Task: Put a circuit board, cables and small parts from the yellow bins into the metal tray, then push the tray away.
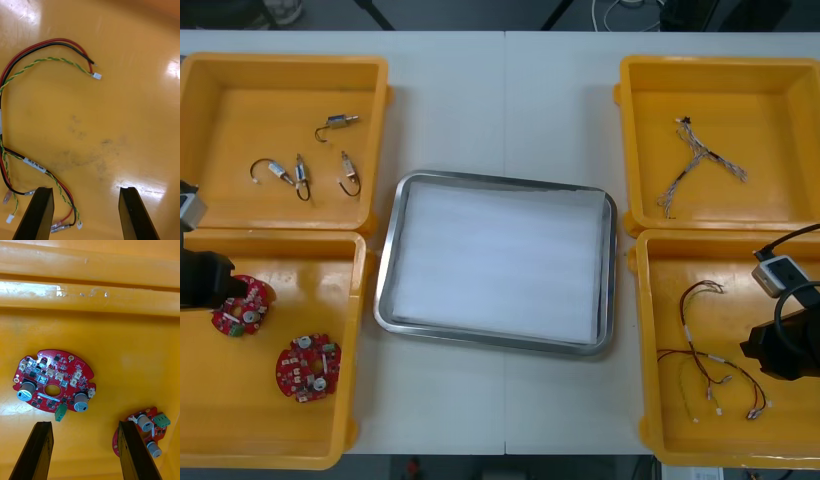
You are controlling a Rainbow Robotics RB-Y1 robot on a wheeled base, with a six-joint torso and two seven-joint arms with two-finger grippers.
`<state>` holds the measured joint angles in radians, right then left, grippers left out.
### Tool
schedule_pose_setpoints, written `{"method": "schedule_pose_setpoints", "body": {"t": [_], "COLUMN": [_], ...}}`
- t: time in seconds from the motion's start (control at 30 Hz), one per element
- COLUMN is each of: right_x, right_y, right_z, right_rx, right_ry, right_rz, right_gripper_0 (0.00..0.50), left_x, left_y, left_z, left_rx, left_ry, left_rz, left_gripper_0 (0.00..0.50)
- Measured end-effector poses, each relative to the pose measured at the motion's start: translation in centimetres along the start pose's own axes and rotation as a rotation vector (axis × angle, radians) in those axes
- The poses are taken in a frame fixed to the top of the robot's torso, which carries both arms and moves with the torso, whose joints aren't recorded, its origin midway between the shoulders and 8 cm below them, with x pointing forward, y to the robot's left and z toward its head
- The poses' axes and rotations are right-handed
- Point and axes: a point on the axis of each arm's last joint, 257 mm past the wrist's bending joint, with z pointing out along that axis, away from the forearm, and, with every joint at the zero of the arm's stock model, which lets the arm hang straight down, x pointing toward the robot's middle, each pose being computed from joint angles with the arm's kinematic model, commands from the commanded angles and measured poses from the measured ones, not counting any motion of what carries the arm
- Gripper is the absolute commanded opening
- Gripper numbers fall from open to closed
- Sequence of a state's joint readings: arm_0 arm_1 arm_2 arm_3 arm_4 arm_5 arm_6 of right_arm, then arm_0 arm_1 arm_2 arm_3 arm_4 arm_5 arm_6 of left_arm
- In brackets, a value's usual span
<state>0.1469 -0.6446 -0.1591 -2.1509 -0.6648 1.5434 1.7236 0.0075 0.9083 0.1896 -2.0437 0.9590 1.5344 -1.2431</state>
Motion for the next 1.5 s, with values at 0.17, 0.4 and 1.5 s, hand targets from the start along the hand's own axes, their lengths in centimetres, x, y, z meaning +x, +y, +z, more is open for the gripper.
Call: {"method": "schedule_pose_setpoints", "body": {"t": [0.17, 0.4, 1.5], "right_x": [0.2, 1.2, 1.6], "right_y": [0.2, 1.7, 2.0], "right_z": [1.1, 2.2, 4.6], "right_rx": [0.035, 0.026, 0.035], "right_ry": [-0.007, 0.021, -0.045], "right_rz": [-0.042, -0.097, -0.107], "right_gripper_0": [0.500, 0.500, 0.443], "left_x": [0.2, 0.0, 2.5], "left_y": [0.2, 0.5, 1.4], "left_z": [1.3, 3.6, 6.7], "left_rx": [0.005, 0.019, 0.015], "left_ry": [-0.008, -0.029, -0.017], "left_rz": [-0.014, -0.042, -0.061], "left_gripper_0": [0.500, 0.500, 0.000]}}
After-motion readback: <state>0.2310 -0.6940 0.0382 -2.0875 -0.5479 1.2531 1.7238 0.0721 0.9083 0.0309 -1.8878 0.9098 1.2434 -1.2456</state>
